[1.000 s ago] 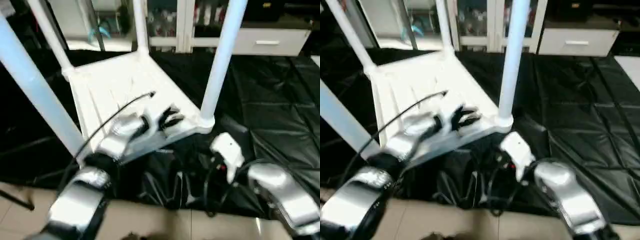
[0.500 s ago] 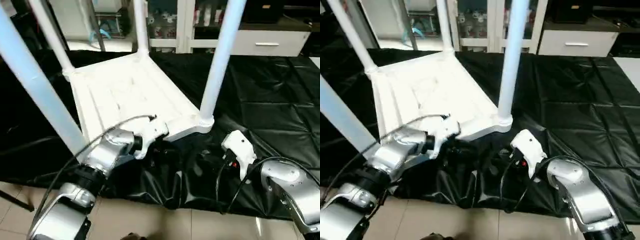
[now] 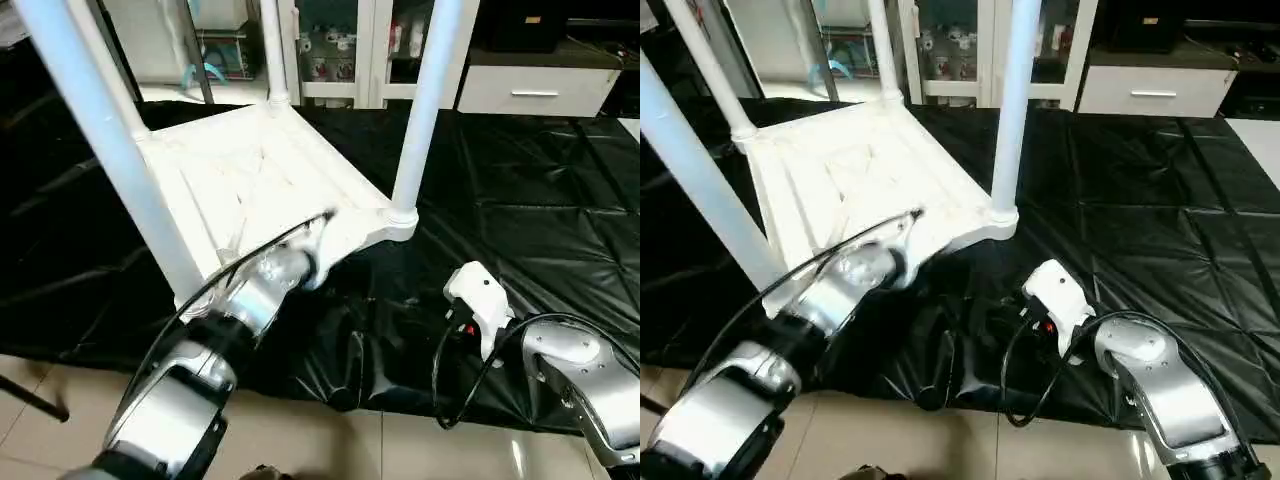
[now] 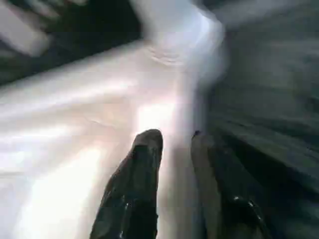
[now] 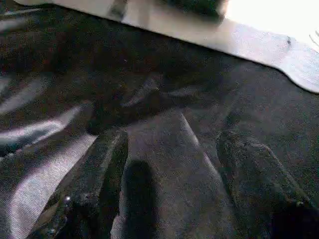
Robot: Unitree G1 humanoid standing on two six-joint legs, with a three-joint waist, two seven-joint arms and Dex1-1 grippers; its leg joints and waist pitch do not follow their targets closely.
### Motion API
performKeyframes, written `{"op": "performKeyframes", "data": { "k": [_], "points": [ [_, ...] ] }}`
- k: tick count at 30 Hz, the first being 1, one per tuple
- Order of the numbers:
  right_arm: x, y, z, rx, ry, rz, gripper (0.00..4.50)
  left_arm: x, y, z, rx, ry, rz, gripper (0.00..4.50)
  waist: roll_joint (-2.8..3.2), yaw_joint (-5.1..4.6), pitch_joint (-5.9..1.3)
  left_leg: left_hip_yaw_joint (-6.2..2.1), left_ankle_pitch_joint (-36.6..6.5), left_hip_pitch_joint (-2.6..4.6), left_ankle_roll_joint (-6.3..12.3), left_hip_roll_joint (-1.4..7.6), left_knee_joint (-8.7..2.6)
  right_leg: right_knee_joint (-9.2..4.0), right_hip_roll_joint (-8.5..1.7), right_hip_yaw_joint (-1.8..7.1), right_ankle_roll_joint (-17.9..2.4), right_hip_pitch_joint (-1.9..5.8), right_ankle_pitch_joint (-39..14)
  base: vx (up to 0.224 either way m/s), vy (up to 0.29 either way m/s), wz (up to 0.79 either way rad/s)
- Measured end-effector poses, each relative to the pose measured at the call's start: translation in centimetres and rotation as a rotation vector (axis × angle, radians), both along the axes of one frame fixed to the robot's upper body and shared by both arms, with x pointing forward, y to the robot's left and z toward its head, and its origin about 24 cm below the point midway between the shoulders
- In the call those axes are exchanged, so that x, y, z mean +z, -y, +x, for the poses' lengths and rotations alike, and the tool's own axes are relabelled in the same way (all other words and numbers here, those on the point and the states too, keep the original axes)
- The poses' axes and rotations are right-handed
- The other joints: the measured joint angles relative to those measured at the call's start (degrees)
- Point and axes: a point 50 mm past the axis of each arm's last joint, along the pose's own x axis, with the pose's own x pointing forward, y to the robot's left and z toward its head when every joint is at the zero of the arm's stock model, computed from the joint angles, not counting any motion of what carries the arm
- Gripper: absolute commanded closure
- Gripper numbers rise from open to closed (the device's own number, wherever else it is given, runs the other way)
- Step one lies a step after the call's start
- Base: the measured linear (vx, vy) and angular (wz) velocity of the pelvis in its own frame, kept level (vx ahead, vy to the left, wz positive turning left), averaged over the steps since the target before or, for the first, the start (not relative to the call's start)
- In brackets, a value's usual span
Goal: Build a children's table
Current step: Rotate leg to tighten
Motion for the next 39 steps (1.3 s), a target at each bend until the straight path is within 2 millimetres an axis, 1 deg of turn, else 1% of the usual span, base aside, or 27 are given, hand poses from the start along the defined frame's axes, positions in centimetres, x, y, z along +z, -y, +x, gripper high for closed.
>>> {"op": "performKeyframes", "data": {
  "k": [2, 5, 6, 9, 10, 11, 12, 13, 14, 15, 16, 17, 18, 20, 21, 22, 23, 25, 26, 27, 29, 31, 32, 33, 34, 36, 39],
  "points": [
    [0.0, 0.0, 0.0, 0.0, 0.0, -0.001, 1.41, 0.5, 0.2, 0.3, 0.022, 0.056, 0.001, 3.2, 0.0, 0.01, -0.08, -0.02, 0.0, 0.0, 0.0, 0.0, 0.05, 0.0, 0.0, 0.0, -0.01, 0.01, 0.01, 0.0, 0.0, 0.0],
    [-0.1, 0.1, 0.1, -0.005, -0.001, -0.005, 1.41, 0.2, 0.5, 0.3, 0.06, 0.078, 0.0, 3.2, 0.0, 0.19, -0.08, -0.03, 0.0, -0.09, 0.01, 0.0, 0.08, 0.0, -0.01, -0.02, -0.14, 0.0, 0.09, 0.0, 0.0, 0.0],
    [-0.2, 0.1, 0.1, -0.009, -0.001, -0.006, 1.41, 0.3, 0.5, 0.2, 0.054, 0.071, -0.038, 3.2, -0.01, 0.22, -0.08, -0.04, 0.0, -0.15, 0.02, 0.0, 0.08, -0.02, -0.01, -0.03, -0.09, -0.03, 0.05, 0.0, 0.0, 0.0],
    [-0.1, 0.1, 0.2, -0.011, 0.003, -0.002, 1.41, 1.1, 1.0, -0.5, -0.017, 0.006, -0.257, 3.2, -0.01, 0.42, -0.08, -0.03, -0.08, -0.26, 0.15, -0.01, 0.07, -0.02, -0.07, -0.1, 0.0, -0.1, -0.08, 0.0, 0.0, 0.0],
    [-0.1, 0.0, 0.2, -0.01, 0.004, 0.003, 1.41, 1.3, 1.1, -1.0, -0.064, -0.026, -0.336, 2.92, -0.01, 0.47, -0.08, -0.03, -0.06, -0.26, 0.27, -0.01, 0.06, -0.02, -0.08, -0.12, -0.03, -0.1, -0.14, 0.0, 0.0, 0.0],
    [0.0, -0.2, 0.2, -0.007, 0.012, 0.018, 1.41, 1.6, 0.9, -2.2, -0.143, -0.068, -0.434, 2.87, -0.01, 0.37, -0.09, 0.01, 0.01, -0.28, 0.45, 0.0, 0.01, 0.03, -0.09, -0.11, -0.07, -0.18, -0.21, 0.0, 0.0, 0.0],
    [0.1, -0.3, 0.2, -0.008, 0.016, 0.025, 1.41, 1.4, 0.5, -3.0, -0.189, -0.098, -0.482, 2.87, -0.04, 0.29, -0.09, 0.03, -0.04, -0.27, 0.53, 0.02, 0.03, 0.09, -0.08, -0.11, -0.08, -0.2, -0.27, 0.0, 0.0, 0.0],
    [0.2, -0.4, 0.3, -0.013, 0.026, 0.042, 1.41, 1.3, -0.3, -4.2, -0.234, -0.124, -0.519, 2.87, -0.03, 0.1, -0.1, 0.05, -0.04, -0.27, 0.54, 0.09, 0.01, 0.12, -0.02, -0.1, -0.11, -0.27, -0.29, 0.0, 0.0, 0.0],
    [0.3, -0.6, 0.4, -0.031, 0.038, 0.073, 1.41, 0.9, -1.8, -5.7, -0.266, -0.155, -0.551, 2.67, -0.04, -0.07, -0.11, 0.08, -0.04, -0.28, 0.53, 0.25, 0.01, 0.15, 0.11, -0.11, -0.1, -0.34, -0.3, 0.0, 0.0, 0.0],
    [0.5, -0.8, 0.5, -0.043, 0.05, 0.09, 1.41, 0.7, -2.9, -6.7, -0.273, -0.17, -0.563, 2.67, -0.03, -0.06, -0.12, 0.07, -0.03, -0.29, 0.51, 0.37, 0.01, 0.18, 0.22, -0.13, -0.1, -0.37, -0.31, 0.0, 0.0, 0.0],
    [0.6, -0.9, 0.5, -0.055, 0.059, 0.106, 1.41, 0.4, -3.7, -7.3, -0.272, -0.188, -0.568, 2.44, -0.03, 0.09, -0.12, 0.07, -0.13, -0.26, 0.31, 0.42, 0.01, 0.22, 0.3, -0.12, -0.09, -0.39, -0.32, 0.0, 0.0, 0.0],
    [0.9, -1.3, 0.6, -0.061, 0.07, 0.136, 1.41, 0.3, -4.6, -8.0, -0.259, -0.186, -0.572, 2.42, -0.04, 0.35, -0.11, 0.04, -0.17, -0.25, 0.2, 0.45, -0.01, 0.24, 0.32, -0.14, -0.09, -0.37, -0.31, 0.0, 0.0, 0.0],
    [1.0, -1.6, 0.6, -0.058, 0.077, 0.153, 1.41, 0.4, -5.1, -8.4, -0.253, -0.181, -0.579, 2.4, -0.03, 0.57, -0.12, 0.04, -0.15, -0.2, 0.15, 0.45, -0.02, 0.24, 0.32, -0.11, -0.08, -0.28, -0.32, 0.0, 0.0, 0.0],
    [1.4, -2.4, 0.6, -0.051, 0.095, 0.191, 1.41, 0.8, -5.9, -9.6, -0.237, -0.142, -0.614, 2.3, -0.06, 0.53, -0.12, 0.09, -0.05, -0.04, -0.03, 0.41, -0.08, 0.21, 0.33, 0.1, 0.23, -0.04, -0.51, 0.0, 0.0, 0.0],
    [1.5, -2.6, 0.5, -0.049, 0.103, 0.203, 1.41, 0.9, -6.2, -10.2, -0.225, -0.128, -0.633, 2.03, -0.16, 0.33, -0.11, 0.13, -0.05, 0.0, -0.03, 0.38, -0.1, 0.14, 0.34, 0.19, 0.3, 0.03, -0.55, 0.0, 0.0, 0.0],
    [1.6, -2.8, 0.4, -0.051, 0.111, 0.214, 1.41, 0.8, -6.8, -10.9, -0.203, -0.114, -0.657, 1.98, -0.29, 0.18, -0.1, 0.14, -0.05, 0.04, -0.04, 0.36, -0.08, 0.12, 0.33, 0.23, 0.31, 0.08, -0.55, 0.0, 0.0, 0.0],
    [1.4, -3.1, 0.3, -0.051, 0.109, 0.229, 1.41, 0.7, -7.9, -12.1, -0.151, -0.096, -0.696, 1.97, -0.5, -0.12, -0.16, 0.13, -0.04, 0.05, -0.05, 0.35, -0.09, 0.08, 0.32, 0.23, 0.33, 0.08, -0.57, 0.0, 0.0, 0.0],
    [1.1, -3.1, 0.0, -0.057, 0.095, 0.236, 1.41, 0.1, -9.4, -13.9, -0.075, -0.088, -0.728, 1.84, -0.95, -0.76, -0.13, 0.13, -0.04, 0.08, -0.06, 0.35, -0.09, 0.05, 0.33, 0.25, 0.41, 0.1, -0.61, 0.0, 0.0, 0.0],
    [0.8, -3.0, -0.2, -0.063, 0.085, 0.234, 1.41, -0.1, -10.0, -14.4, -0.046, -0.087, -0.731, 1.67, -1.21, -1.0, -0.03, 0.08, -0.04, 0.09, -0.06, 0.35, -0.09, 0.05, 0.36, 0.23, 0.44, 0.1, -0.63, 0.0, 0.0, 0.0],
    [0.7, -3.2, -0.2, -0.058, 0.081, 0.237, 1.41, 0.0, -10.5, -14.7, -0.027, -0.075, -0.733, 1.58, -1.33, -1.02, 0.04, 0.06, -0.04, 0.06, -0.06, 0.34, -0.12, 0.04, 0.39, 0.24, 0.46, 0.1, -0.64, 0.0, 0.0, 0.0],
    [0.8, -3.3, -0.3, -0.052, 0.081, 0.244, 1.41, 0.2, -11.2, -15.5, -0.001, -0.045, -0.73, 1.49, -1.35, -1.18, 0.06, 0.0, -0.05, 0.08, -0.06, 0.31, -0.13, 0.0, 0.4, 0.25, 0.49, 0.12, -0.66, 0.0, 0.0, 0.0],
    [0.8, -3.4, -0.2, -0.049, 0.082, 0.248, 1.41, 0.3, -11.7, -16.1, 0.025, -0.021, -0.727, 1.23, -1.4, -1.36, 0.06, -0.02, -0.05, 0.08, -0.06, 0.29, -0.15, 0.0, 0.4, 0.28, 0.61, 0.1, -0.74, 0.0, 0.0, 0.0],
    [0.9, -3.5, -0.3, -0.048, 0.083, 0.25, 1.41, 0.2, -12.3, -16.8, 0.058, -0.008, -0.729, 1.09, -1.43, -1.53, 0.07, -0.06, -0.05, 0.13, -0.07, 0.29, -0.14, -0.01, 0.4, 0.27, 0.62, 0.14, -0.75, 0.0, 0.0, 0.0],
    [0.9, -3.5, -0.3, -0.048, 0.083, 0.251, 1.41, 0.0, -12.8, -17.2, 0.086, 0.004, -0.725, 1.04, -1.46, -1.64, 0.09, -0.1, -0.05, 0.14, -0.07, 0.29, -0.14, -0.01, 0.41, 0.24, 0.63, 0.14, -0.75, 0.0, 0.0, 0.0],
    [0.9, -3.5, -0.3, -0.047, 0.083, 0.251, 1.41, -0.2, -13.3, -17.6, 0.117, 0.018, -0.719, 1.04, -1.57, -1.78, 0.14, -0.11, -0.05, 0.14, -0.07, 0.29, -0.15, -0.01, 0.41, 0.25, 0.64, 0.11, -0.76, 0.0, 0.0, 0.0],
    [0.8, -3.4, -0.3, -0.045, 0.081, 0.247, 1.41, -0.5, -14.3, -18.9, 0.198, 0.045, -0.73, 0.78, -1.86, -2.09, 0.2, -0.15, -0.05, 0.17, -0.07, 0.29, -0.14, -0.01, 0.43, 0.24, 0.64, 0.11, -0.76, 0.0, 0.0, 0.0],
    [0.8, -3.4, -0.4, -0.04, 0.08, 0.246, 1.41, -0.8, -15.0, -20.0, 0.256, 0.061, -0.72, 0.65, -2.27, -2.11, 0.18, -0.23, -0.05, 0.19, -0.07, 0.29, -0.14, -0.03, 0.47, 0.21, 0.66, 0.08, -0.77, 0.0, 0.0, 0.0]
  ]
}}
